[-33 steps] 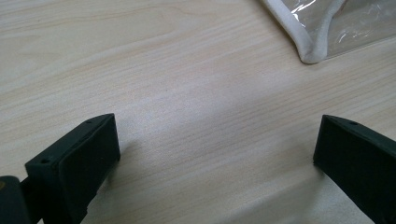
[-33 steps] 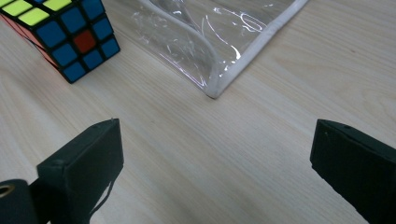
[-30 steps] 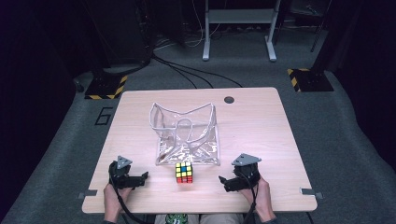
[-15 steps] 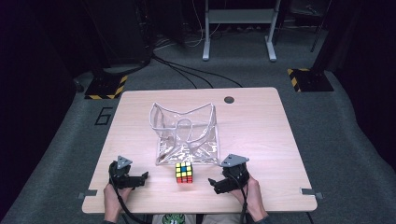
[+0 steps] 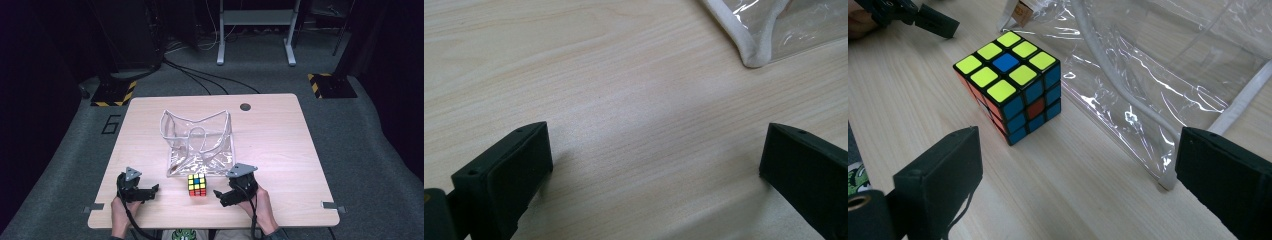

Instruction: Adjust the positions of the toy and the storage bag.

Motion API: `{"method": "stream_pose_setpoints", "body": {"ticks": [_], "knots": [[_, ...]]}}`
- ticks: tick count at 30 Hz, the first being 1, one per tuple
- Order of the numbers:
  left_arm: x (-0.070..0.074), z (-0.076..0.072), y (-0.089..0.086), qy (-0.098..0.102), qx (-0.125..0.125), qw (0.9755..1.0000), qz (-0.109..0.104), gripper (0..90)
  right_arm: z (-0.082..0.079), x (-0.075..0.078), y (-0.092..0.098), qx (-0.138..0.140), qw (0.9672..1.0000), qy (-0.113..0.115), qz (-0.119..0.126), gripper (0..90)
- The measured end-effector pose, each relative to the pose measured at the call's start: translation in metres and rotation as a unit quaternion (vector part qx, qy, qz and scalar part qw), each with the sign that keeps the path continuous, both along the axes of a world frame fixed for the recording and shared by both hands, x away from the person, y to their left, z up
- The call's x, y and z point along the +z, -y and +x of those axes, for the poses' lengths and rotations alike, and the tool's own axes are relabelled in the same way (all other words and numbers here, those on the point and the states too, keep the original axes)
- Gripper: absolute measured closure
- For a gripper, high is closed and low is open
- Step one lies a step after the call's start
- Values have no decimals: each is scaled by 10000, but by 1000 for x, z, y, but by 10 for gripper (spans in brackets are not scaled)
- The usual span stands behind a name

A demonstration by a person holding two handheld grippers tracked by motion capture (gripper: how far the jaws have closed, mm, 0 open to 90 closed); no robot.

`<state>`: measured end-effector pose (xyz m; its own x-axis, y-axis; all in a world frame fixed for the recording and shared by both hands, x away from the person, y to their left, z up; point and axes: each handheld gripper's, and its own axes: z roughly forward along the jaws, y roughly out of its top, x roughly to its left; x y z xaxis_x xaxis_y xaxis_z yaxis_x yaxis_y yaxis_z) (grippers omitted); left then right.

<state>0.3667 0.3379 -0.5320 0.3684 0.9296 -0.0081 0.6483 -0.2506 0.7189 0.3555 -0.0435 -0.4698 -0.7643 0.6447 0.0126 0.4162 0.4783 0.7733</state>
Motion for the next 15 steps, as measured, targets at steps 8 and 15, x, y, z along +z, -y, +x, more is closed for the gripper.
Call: {"method": "stream_pose_setpoints", "body": {"ticks": [8,15], "knots": [[0,0,0,17,-25,10000,6,5,3,3,-7,46,10000,27,-54,42],[0,0,0,1,-14,10000,-3,5,0,7,-18,244,9997,41,-89,56]]}}
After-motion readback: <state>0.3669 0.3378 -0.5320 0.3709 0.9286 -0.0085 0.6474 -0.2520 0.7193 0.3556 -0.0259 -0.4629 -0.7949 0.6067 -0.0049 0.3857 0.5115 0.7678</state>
